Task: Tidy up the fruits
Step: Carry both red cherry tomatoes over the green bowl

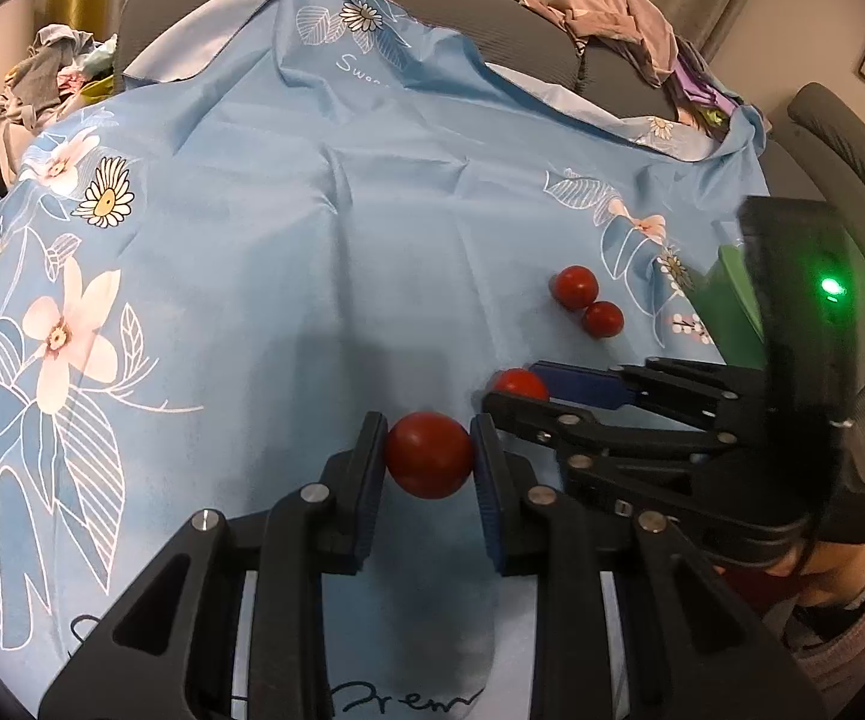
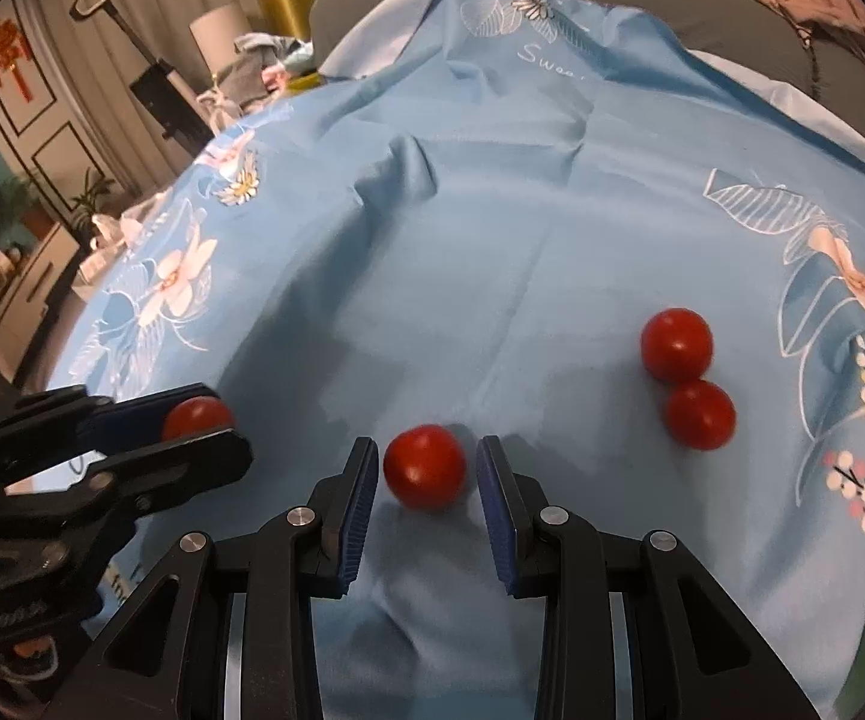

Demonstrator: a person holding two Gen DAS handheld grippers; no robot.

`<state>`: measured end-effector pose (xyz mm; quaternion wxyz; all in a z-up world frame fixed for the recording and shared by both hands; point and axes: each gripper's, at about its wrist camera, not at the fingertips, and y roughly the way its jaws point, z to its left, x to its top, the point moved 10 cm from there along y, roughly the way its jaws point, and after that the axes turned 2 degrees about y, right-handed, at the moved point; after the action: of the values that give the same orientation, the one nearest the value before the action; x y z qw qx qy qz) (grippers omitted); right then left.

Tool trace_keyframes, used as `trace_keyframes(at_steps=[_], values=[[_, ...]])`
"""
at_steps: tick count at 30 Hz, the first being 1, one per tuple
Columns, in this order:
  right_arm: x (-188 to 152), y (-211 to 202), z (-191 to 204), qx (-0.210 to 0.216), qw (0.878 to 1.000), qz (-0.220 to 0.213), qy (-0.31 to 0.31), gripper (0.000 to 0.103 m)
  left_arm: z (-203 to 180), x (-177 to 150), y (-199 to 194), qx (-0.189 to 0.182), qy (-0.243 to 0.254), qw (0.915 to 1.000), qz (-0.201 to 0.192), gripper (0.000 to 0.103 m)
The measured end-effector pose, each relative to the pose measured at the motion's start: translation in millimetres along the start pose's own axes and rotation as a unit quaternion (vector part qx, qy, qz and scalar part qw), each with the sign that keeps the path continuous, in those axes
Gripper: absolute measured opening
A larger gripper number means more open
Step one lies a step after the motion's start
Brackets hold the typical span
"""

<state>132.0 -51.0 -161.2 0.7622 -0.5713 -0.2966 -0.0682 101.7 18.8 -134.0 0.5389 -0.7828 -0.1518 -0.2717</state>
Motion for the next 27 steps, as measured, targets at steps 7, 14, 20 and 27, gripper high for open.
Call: trace_keyframes(at_steps=[7,14,20,27], values=[[0,3,-1,-0.003,1.0,0.001,-0.002,0.03,1,-1,-2,0.001,-0.002,1.0,0.0,0.028],[-7,-11,-5,-0.002,1.0,-0.01,0.013,0.03,-4,-4,-6,0.001,0.007,1.0,0.001,0.028],[-21,-37,-5,0.004,1.0,-0.024,0.019,0.03,-18,-10,-15,0.0,0.022,0.9998,0.0,0.028],[-33,-73,-9,0.006,0.998,-0.05,0.037,0.03,-36,-15,-27,0.004,0.036,0.9993,-0.006,0.028]])
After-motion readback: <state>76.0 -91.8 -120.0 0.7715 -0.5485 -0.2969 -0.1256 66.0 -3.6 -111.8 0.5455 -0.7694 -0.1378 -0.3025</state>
